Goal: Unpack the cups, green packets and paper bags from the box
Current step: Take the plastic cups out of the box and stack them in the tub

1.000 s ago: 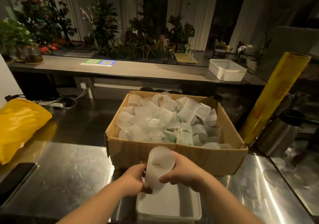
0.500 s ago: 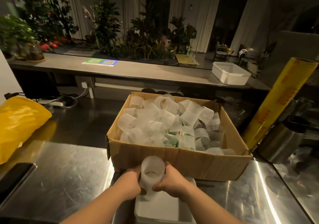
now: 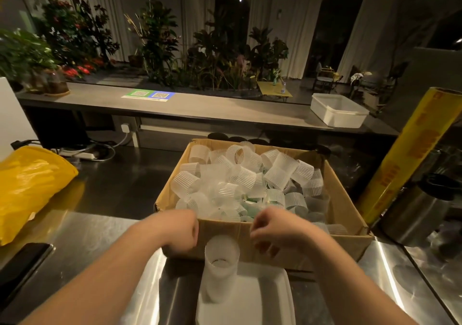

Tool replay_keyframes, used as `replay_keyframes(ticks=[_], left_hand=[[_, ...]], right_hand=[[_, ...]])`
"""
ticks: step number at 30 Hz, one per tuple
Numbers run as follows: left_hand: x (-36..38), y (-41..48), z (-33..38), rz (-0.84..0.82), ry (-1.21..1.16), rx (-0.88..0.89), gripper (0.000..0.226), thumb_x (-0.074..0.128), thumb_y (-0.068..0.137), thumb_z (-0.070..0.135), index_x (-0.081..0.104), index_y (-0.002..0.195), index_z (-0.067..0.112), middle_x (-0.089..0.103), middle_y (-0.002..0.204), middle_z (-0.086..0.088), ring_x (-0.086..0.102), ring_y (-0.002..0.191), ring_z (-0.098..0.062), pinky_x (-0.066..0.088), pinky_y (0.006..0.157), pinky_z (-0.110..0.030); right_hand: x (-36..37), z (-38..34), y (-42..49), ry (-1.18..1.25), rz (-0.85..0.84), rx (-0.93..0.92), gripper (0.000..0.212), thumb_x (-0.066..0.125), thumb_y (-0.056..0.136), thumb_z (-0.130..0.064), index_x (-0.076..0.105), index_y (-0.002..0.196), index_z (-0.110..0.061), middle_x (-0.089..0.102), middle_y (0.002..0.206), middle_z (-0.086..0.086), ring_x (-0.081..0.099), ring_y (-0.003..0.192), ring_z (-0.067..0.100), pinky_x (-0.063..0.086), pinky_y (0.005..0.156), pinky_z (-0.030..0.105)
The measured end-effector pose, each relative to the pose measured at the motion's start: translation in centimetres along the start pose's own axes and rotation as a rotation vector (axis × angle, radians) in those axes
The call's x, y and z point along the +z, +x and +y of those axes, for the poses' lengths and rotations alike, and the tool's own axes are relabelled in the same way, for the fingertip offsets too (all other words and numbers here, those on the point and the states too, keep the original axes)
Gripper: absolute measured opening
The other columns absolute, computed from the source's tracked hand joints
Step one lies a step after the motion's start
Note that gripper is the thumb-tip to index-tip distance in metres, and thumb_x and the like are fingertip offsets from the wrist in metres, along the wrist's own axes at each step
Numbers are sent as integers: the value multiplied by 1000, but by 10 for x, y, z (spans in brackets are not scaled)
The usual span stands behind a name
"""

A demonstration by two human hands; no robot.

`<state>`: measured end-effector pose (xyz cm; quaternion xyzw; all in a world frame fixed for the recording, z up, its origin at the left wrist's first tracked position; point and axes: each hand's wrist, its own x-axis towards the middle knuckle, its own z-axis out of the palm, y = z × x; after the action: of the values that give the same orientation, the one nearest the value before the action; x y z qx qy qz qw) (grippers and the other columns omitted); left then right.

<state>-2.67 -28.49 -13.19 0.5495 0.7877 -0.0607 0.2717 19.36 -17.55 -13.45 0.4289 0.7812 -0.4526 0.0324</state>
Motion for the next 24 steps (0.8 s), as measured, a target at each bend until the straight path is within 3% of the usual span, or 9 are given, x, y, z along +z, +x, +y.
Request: replay_keyframes(ticks=[4, 7, 9, 11, 13, 16, 19, 21, 24], left_hand=[[-32, 13, 5, 470, -133, -59, 19, 60, 99, 36, 61, 81, 27, 64, 78, 4, 62, 69, -9, 45, 57, -20], [-14, 36, 7, 477, -42, -195, 43, 49, 95, 64, 62, 86, 25, 63, 82, 5, 62, 74, -11, 49, 64, -27], [4, 47, 10, 489, -41, -260, 52, 48, 89, 74, 63, 103, 26, 65, 98, 3, 62, 91, -16, 54, 76, -32], [17, 56, 13, 564, -95, -291, 54, 56, 86, 71, 62, 115, 26, 61, 113, 0, 57, 105, -20, 53, 86, -35], [23, 60, 15, 654, -92, -287, 41, 59, 89, 61, 66, 113, 29, 53, 121, 0, 48, 115, -20, 47, 95, -36], [26, 61, 14, 815, -198, -226, 16, 58, 94, 47, 65, 91, 33, 42, 124, 3, 34, 117, -17, 42, 100, -32], [25, 64, 10, 948, -482, -36, 16, 69, 90, 37, 57, 80, 37, 37, 135, 4, 31, 129, -20, 47, 101, -43], [15, 63, 13, 921, -735, 69, 13, 70, 93, 35, 59, 85, 37, 37, 145, 11, 35, 135, -19, 48, 103, -51], [3, 66, 24, 725, -1178, 270, 9, 64, 96, 33, 63, 91, 26, 43, 146, 17, 41, 136, -15, 44, 108, -41]], right_hand=[[-11, -27, 27, -82, 415, -126, 16, 66, 97, -31, 70, 102, -16, 71, 90, 0, 70, 84, 15, 63, 80, 36], [10, -26, 66, -24, 513, -58, 35, 66, 95, -41, 66, 121, -18, 68, 102, -4, 67, 91, 13, 60, 88, 39], [22, -22, 85, -93, 565, -52, 56, 70, 91, -44, 53, 140, -23, 58, 131, -1, 59, 118, 19, 52, 104, 41], [27, -21, 98, -210, 556, -143, 73, 73, 90, -40, 37, 153, -28, 39, 154, -2, 37, 142, 21, 36, 119, 41], [30, -25, 104, -292, 472, -198, 80, 74, 91, -37, 31, 157, -28, 35, 160, -2, 31, 148, 21, 29, 123, 41], [30, -23, 111, -286, 499, -177, 77, 77, 89, -34, 36, 153, -24, 45, 153, -1, 42, 141, 22, 38, 116, 38], [23, -16, 109, -172, 474, -188, 80, 78, 86, -27, 33, 152, -29, 41, 149, -2, 51, 129, 23, 46, 104, 33], [14, -6, 105, -115, 455, -201, 79, 76, 86, -25, 33, 151, -38, 39, 145, -3, 52, 122, 21, 50, 99, 31], [-3, 16, 98, 225, 509, -246, 64, 74, 87, -26, 46, 140, -46, 39, 140, -8, 46, 126, 12, 51, 104, 34]])
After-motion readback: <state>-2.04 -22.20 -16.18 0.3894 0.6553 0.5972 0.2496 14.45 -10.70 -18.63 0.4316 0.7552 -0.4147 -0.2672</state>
